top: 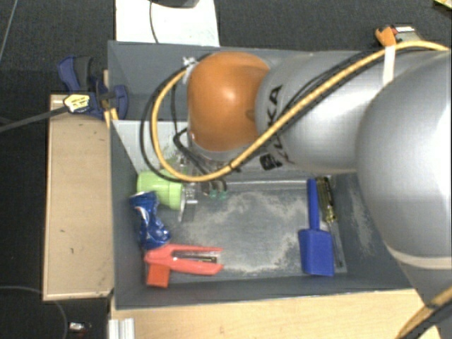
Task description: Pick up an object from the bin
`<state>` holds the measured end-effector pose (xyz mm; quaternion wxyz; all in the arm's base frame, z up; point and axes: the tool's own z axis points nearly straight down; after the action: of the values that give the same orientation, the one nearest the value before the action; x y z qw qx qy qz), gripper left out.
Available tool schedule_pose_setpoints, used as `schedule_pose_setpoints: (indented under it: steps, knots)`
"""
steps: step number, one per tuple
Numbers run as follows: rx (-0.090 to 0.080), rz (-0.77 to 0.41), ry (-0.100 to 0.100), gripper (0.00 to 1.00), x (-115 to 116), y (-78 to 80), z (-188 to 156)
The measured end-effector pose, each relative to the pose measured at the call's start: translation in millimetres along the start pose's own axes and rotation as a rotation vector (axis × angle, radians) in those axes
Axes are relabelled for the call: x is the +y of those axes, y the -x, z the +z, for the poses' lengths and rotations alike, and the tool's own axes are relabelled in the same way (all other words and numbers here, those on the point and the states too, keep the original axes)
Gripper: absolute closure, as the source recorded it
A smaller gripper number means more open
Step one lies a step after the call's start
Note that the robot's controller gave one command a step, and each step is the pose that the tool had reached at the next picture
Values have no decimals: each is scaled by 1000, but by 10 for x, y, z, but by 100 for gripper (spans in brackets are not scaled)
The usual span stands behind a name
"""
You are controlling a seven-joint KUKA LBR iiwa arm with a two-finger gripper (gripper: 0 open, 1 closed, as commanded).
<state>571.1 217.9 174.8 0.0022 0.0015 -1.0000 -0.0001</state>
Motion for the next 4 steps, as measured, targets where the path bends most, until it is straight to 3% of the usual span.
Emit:
schedule_pose_setpoints:
  steps: [1,2,3,4]
  knots:
    - [-7,6,1,0,-9,22,-39]
    - [-19,27,7,0,308,-289,751]
    - [-20,95,7,0,351,-385,687]
    - [-13,504,10,0,322,-165,695]
